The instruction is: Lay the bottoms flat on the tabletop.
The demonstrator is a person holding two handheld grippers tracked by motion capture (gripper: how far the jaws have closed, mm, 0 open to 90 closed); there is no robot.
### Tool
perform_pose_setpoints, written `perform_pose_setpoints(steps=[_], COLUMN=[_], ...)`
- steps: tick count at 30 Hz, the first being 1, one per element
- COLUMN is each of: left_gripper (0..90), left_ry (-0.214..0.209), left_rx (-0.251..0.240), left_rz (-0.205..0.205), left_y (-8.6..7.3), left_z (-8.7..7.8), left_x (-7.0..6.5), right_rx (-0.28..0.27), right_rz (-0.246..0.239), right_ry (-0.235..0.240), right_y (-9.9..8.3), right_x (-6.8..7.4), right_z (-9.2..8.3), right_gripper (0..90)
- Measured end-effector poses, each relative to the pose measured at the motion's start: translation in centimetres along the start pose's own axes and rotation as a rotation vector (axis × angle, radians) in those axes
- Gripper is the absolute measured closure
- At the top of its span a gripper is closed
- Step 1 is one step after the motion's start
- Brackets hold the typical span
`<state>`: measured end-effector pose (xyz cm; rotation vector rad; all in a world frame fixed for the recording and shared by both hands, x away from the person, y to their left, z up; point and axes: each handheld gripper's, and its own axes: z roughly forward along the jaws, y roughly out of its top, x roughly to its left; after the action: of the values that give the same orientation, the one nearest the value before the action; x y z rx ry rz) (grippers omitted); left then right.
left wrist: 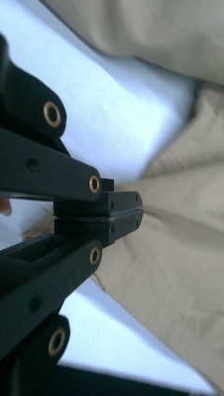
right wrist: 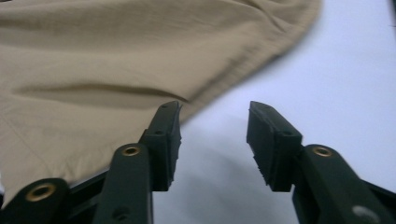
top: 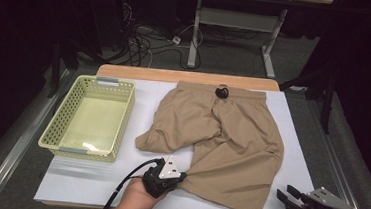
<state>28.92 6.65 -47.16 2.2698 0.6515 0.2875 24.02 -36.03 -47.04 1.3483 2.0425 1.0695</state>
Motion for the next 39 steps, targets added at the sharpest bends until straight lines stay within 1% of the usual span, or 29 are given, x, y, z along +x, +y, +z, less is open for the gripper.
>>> perform_pose_setpoints(steps=[1, 2, 3, 4, 5, 7, 8, 9, 10, 11, 13, 14, 15, 16, 17, 18, 20, 22, 23, 24, 25, 26, 28, 30, 31, 33, 36, 38, 39], left_gripper=[87.2, 87.2, 87.1, 85.8, 84.7, 77.5, 73.1, 69.2, 66.4, 63.9, 62.6, 60.9, 59.1, 57.7, 56.5, 55.5, 54.4, 53.2, 53.2, 53.5, 53.7, 53.7, 53.7, 53.7, 53.6, 53.6, 53.6, 53.6, 53.4], left_ry=[0.011, 0.013, 0.005, -0.006, -0.009, -0.021, -0.028, -0.037, -0.044, -0.048, -0.048, -0.050, -0.051, -0.054, -0.055, -0.055, -0.055, -0.066, -0.074, -0.076, -0.075, -0.076, -0.071, -0.073, -0.074, -0.075, -0.088, -0.101, -0.105], left_rx=[0.004, 0.001, -0.008, -0.014, -0.018, -0.032, -0.046, -0.065, -0.082, -0.092, -0.104, -0.110, -0.117, -0.124, -0.130, -0.133, -0.131, -0.139, -0.149, -0.158, -0.162, -0.155, -0.142, -0.150, -0.154, -0.147, -0.126, -0.114, -0.102], left_rz=[-0.005, -0.021, -0.041, -0.050, -0.046, -0.044, -0.056, -0.066, -0.074, -0.073, -0.065, -0.068, -0.080, -0.088, -0.090, -0.089, -0.087, -0.099, -0.109, -0.113, -0.112, -0.106, -0.101, -0.105, -0.100, -0.085, -0.076, -0.066, -0.054], left_y=[-0.1, -0.3, -0.4, -0.6, -0.7, -0.9, -0.9, -1.0, -1.1, -1.1, -1.1, -1.0, -1.0, -0.9, -0.8, -0.8, -0.7, -0.6, -0.5, -0.5, -0.4, -0.4, -0.4, -0.4, -0.3, -0.1, 0.0, 0.1, 0.2], left_z=[0.1, 0.2, 0.1, 0.0, -0.1, -0.7, -1.0, -1.3, -1.5, -1.7, -1.9, -1.9, -1.9, -1.9, -1.9, -1.9, -1.8, -1.8, -1.9, -2.0, -2.0, -1.9, -1.8, -1.9, -1.8, -1.6, -1.0, -0.5, -0.1], left_x=[0.2, 0.4, 0.5, 0.6, 0.5, 0.6, 0.6, 0.7, 0.7, 0.8, 0.8, 0.9, 1.0, 1.1, 1.1, 1.1, 1.2, 1.4, 1.5, 1.6, 1.6, 1.6, 1.5, 1.4, 1.3, 1.1, 0.7, 0.2, -0.2], right_rx=[0.007, 0.016, 0.032, 0.045, 0.057, 0.083, 0.092, 0.091, 0.079, 0.072, 0.072, 0.079, 0.077, 0.076, 0.075, 0.072, 0.069, 0.067, 0.064, 0.062, 0.061, 0.063, 0.043, 0.027, 0.016, 0.003, 0.000, -0.002, -0.006], right_rz=[-0.009, -0.011, -0.014, -0.019, -0.023, -0.034, -0.037, -0.034, -0.019, -0.005, -0.015, -0.019, -0.033, -0.061, -0.073, -0.084, -0.097, -0.101, -0.099, -0.103, -0.115, -0.117, -0.103, -0.100, -0.092, -0.079, -0.068, -0.059, -0.049], right_ry=[0.004, 0.006, 0.012, 0.014, 0.015, -0.002, -0.018, -0.019, -0.009, -0.011, -0.022, -0.020, -0.028, -0.028, -0.016, 0.001, 0.007, 0.009, 0.020, 0.035, 0.031, 0.032, 0.030, 0.012, 0.006, -0.015, -0.038, -0.061, -0.072], right_y=[0.3, 0.6, 0.9, 1.1, 1.3, 1.4, 1.3, 1.2, 1.1, 1.1, 1.0, 0.9, 0.8, 0.7, 0.7, 0.6, 0.5, 0.5, 0.4, 0.4, 0.5, 0.6, 0.6, 0.6, 0.5, 0.3, -0.3, -0.8, -1.0], right_x=[0.4, 0.8, 1.3, 1.7, 2.0, 2.5, 2.6, 2.5, 2.3, 2.0, 1.8, 2.0, 2.3, 2.5, 2.8, 2.9, 3.2, 3.3, 3.3, 3.3, 3.4, 3.3, 3.1, 2.6, 2.3, 1.4, 0.1, -0.7, -1.1], right_z=[0.6, 1.2, 1.7, 2.3, 2.7, 3.2, 3.3, 3.3, 3.2, 3.1, 3.0, 3.1, 3.1, 3.1, 3.1, 3.0, 3.0, 2.9, 2.8, 2.9, 2.8, 2.7, 2.3, 1.4, 0.9, -0.1, -1.4, -2.1, -2.6], right_gripper=[51.3, 48.7, 45.6, 43.1, 40.6, 36.0, 35.0, 34.9, 34.4, 34.3, 36.9, 36.6, 37.3, 41.6, 46.3, 48.4, 56.8, 68.4, 78.0, 82.6, 86.9, 89.0, 90.0, 90.0, 90.0, 90.0, 90.0, 90.0, 90.0])
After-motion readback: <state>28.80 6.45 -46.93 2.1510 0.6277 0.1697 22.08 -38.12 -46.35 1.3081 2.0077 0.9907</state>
